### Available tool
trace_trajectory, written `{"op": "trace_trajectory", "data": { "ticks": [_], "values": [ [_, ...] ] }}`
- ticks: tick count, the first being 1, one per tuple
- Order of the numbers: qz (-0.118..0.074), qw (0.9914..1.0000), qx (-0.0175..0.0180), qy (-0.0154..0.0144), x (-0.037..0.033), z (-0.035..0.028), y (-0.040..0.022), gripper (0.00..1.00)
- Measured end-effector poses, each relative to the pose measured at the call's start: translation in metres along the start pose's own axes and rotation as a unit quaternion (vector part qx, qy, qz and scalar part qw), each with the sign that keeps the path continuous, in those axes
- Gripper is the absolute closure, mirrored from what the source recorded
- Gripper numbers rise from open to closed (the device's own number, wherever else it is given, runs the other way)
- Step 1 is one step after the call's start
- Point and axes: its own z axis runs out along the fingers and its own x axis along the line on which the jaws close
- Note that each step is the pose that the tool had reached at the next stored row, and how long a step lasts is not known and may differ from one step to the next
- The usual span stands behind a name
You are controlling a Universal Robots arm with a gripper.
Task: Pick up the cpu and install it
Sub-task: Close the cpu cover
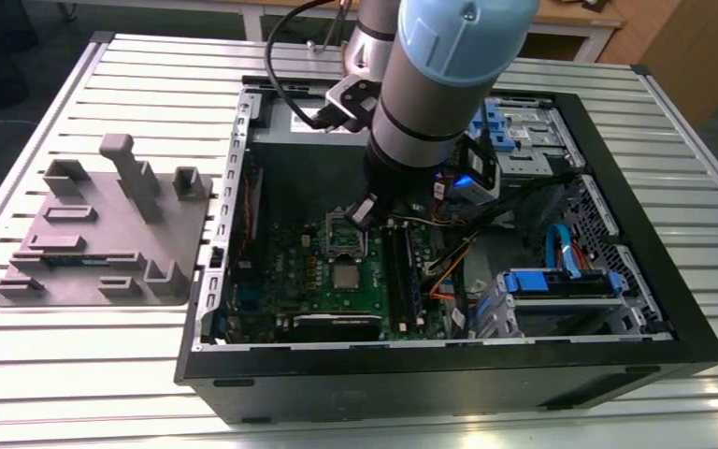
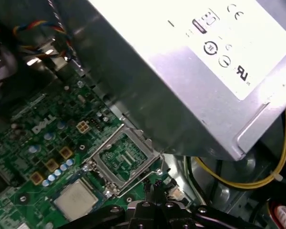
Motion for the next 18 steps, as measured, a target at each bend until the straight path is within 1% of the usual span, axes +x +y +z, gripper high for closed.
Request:
{"op": "trace_trajectory", "data": {
  "ticks": [4,5,6,9,10,11,14,18],
  "values": [
    [0.0,1.0,0.0,0.0,-0.0047,0.005,0.0021,0.89],
    [0.0,1.0,-0.0005,-0.0007,-0.0054,0.0063,0.0016,0.89],
    [0.0,1.0,-0.0017,-0.0019,-0.006,0.0073,0.0009,0.89],
    [0.0,0.99994,-0.0075,-0.0079,-0.0065,0.0102,-0.0003,0.89],
    [-0.001,0.99991,-0.0089,-0.0095,-0.0064,0.0105,-0.0003,0.89],
    [-0.001,0.9999,-0.0098,-0.0105,-0.0064,0.0105,-0.0003,0.89],
    [-0.001,0.99988,-0.0104,-0.0111,-0.0064,0.0111,-0.0003,0.89],
    [-0.001,0.99988,-0.0104,-0.0111,-0.0064,0.0113,-0.0004,0.89]
  ]
}}
